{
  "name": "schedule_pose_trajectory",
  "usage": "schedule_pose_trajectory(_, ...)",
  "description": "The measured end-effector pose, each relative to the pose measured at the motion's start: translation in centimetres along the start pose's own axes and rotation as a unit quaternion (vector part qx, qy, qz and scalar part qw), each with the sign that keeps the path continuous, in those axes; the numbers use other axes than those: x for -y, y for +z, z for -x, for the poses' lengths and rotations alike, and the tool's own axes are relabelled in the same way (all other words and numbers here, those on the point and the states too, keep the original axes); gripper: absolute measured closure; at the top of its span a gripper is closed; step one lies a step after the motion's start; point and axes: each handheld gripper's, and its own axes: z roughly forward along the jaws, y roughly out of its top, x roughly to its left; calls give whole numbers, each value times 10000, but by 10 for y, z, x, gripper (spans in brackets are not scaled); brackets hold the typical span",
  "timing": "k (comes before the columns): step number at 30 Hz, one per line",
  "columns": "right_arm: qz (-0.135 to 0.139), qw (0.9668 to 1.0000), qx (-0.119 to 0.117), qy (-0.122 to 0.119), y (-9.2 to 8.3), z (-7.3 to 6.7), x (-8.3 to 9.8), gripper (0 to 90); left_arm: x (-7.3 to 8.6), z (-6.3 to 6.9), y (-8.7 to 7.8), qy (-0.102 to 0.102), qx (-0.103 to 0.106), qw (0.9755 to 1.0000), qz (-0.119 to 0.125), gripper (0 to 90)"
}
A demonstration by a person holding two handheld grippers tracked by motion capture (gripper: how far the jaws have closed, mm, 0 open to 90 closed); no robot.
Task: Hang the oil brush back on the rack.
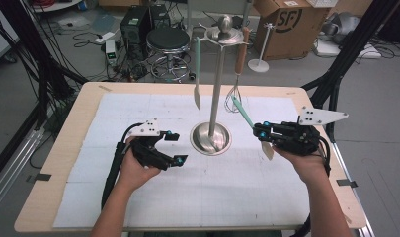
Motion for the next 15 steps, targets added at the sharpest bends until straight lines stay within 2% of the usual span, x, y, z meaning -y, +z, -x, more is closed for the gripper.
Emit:
schedule_pose_trajectory(9, 316, 9995, -46, -11, -8, 7, -11, 824, 0, 0, 0, 0, -12, 10000, -22, 161)
schedule_pose_trajectory(15, 454, 9988, -122, -144, -13, 12, -23, 824, 0, 0, 0, 8, -22, 10000, -9, 161)
